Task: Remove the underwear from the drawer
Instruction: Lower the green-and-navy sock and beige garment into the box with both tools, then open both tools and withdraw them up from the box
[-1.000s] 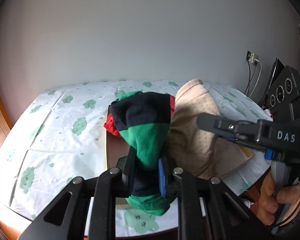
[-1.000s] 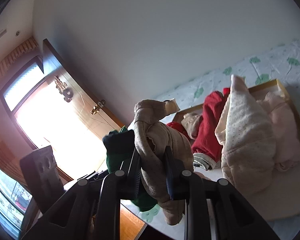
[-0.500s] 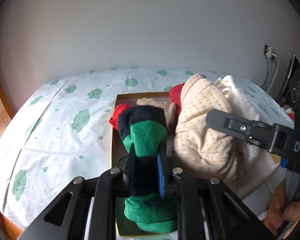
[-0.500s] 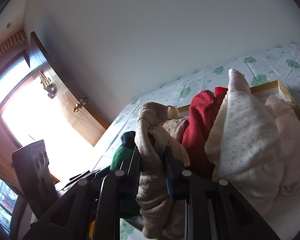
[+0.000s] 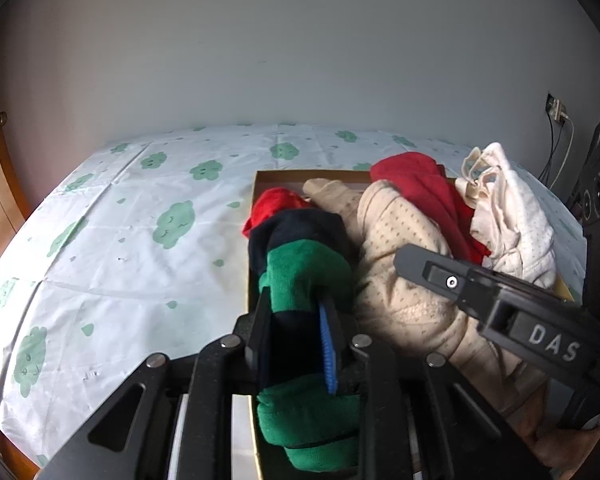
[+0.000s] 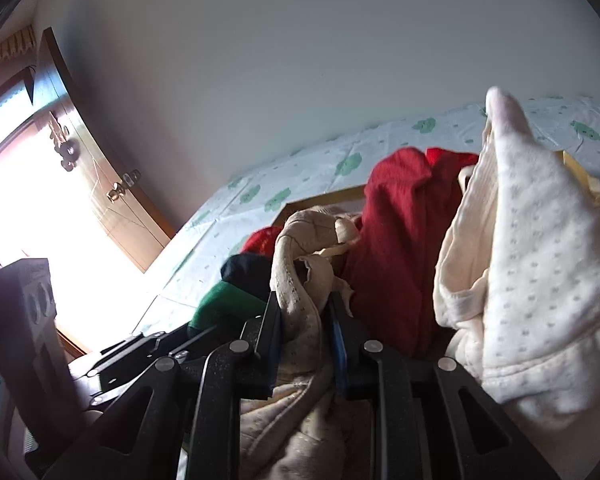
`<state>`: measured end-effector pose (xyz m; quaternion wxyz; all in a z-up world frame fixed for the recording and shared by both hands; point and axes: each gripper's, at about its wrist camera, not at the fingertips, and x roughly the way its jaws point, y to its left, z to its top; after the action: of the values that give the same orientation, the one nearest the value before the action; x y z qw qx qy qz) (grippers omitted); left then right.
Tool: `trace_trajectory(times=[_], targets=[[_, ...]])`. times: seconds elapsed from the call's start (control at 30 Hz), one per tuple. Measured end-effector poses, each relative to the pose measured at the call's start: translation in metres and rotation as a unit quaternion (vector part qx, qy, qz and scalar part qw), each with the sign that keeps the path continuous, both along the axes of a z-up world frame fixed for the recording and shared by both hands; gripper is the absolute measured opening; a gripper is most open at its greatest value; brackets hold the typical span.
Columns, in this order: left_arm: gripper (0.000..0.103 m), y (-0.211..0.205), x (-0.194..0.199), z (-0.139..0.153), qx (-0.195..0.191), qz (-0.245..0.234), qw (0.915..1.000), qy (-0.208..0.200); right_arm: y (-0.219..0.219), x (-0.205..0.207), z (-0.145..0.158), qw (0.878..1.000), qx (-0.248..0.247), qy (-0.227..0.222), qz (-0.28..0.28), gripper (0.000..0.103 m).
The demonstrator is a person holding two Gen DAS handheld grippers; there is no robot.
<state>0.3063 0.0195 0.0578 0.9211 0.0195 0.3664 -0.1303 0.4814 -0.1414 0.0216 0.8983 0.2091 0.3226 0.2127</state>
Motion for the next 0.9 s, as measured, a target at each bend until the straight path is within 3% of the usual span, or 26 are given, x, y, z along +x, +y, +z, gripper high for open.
trace_trajectory(times=[0.2, 0.27, 0.37, 0.43, 0.5, 0.63, 0.7, 0.9], targets=[[0.046, -0.006, -0.004, -0.004, -0.002, -0.011, 0.9999, -0.009, 0.0, -0.001, -0.004, 1.0, 0.002, -0.006, -0.008, 0.025], [0.046, -0.013, -0.006, -0.004, 0.018, -0.004, 0.9996, -0.02, -0.001, -0.001, -0.003, 1.0, 0.003, -0.009, -0.006, 0.027], [0.052, -0.012, -0.012, 0.0, 0.01, 0.006, 0.9995, -0.028, -0.001, -0.002, -0.002, 1.0, 0.009, -0.012, 0.0, 0.032], [0.09, -0.009, -0.021, 0.003, 0.019, 0.041, 0.9978, -0.048, -0.003, -0.006, 0.001, 1.0, 0.016, -0.017, -0.006, 0.036], [0.1, -0.006, -0.036, 0.009, 0.034, 0.067, 0.9933, -0.088, -0.006, -0.016, 0.007, 0.999, 0.022, -0.044, -0.011, 0.044], [0.1, -0.007, -0.06, 0.019, 0.037, 0.058, 0.9895, -0.127, -0.015, -0.056, 0.022, 0.989, 0.029, -0.139, -0.038, 0.081], [0.102, -0.01, -0.071, 0.021, 0.048, 0.062, 0.9876, -0.136, -0.021, -0.076, 0.025, 0.984, 0.033, -0.168, -0.051, 0.084], [0.102, -0.012, -0.09, 0.009, 0.046, 0.067, 0.989, -0.123, -0.042, -0.11, 0.018, 0.983, 0.045, -0.162, -0.072, 0.084]])
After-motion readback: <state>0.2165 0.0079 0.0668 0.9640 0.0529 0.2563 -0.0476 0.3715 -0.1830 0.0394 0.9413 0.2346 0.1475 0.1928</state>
